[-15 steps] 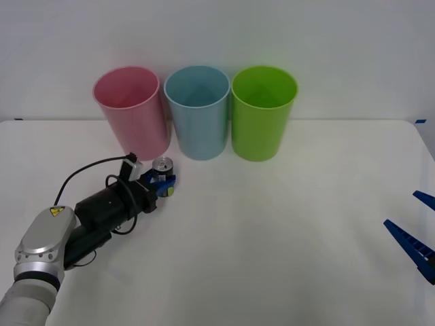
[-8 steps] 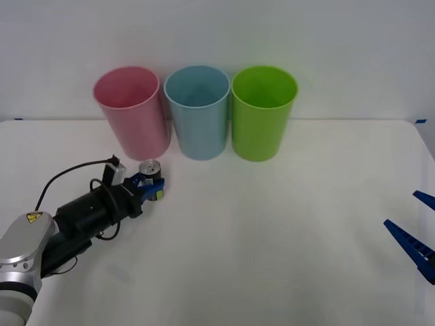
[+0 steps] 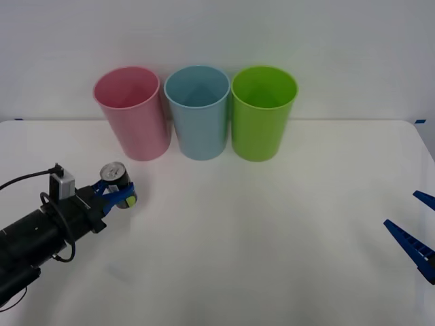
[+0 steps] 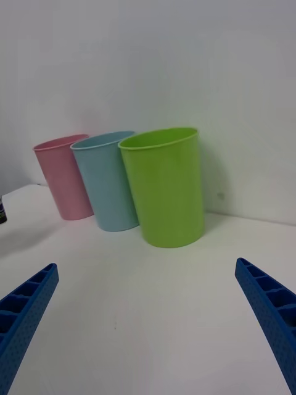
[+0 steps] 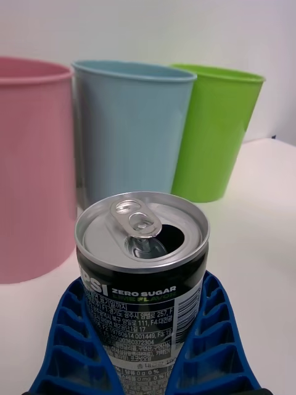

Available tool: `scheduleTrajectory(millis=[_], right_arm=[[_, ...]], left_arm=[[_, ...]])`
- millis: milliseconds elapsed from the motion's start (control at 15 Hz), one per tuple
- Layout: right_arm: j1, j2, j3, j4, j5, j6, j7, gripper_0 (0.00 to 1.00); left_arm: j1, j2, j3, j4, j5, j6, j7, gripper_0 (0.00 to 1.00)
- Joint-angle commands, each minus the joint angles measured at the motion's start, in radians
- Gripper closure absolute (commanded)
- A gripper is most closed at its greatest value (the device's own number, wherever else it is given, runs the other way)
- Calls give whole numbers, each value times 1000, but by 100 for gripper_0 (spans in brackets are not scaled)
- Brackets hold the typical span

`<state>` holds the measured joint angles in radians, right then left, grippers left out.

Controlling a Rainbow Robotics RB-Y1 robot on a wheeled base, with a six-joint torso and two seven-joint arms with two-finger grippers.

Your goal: Grasp the object on the table and drop it into the matching bin: aluminum can to the light blue bin, PET bottle to the pink bin.

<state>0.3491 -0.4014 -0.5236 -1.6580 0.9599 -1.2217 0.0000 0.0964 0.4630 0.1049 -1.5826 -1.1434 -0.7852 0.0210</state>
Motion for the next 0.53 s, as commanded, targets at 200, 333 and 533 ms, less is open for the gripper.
scheduleTrajectory(millis=[200,333,533], right_arm=[[0,0,0,0,0,0,0,0],[0,0,0,0,0,0,0,0],[0,0,0,0,0,0,0,0]], left_arm=[[137,26,70,-191,162,15,22,100],[141,26,93,-243,211,30,30,100],[129,28,107,-330,246,89,53,100]])
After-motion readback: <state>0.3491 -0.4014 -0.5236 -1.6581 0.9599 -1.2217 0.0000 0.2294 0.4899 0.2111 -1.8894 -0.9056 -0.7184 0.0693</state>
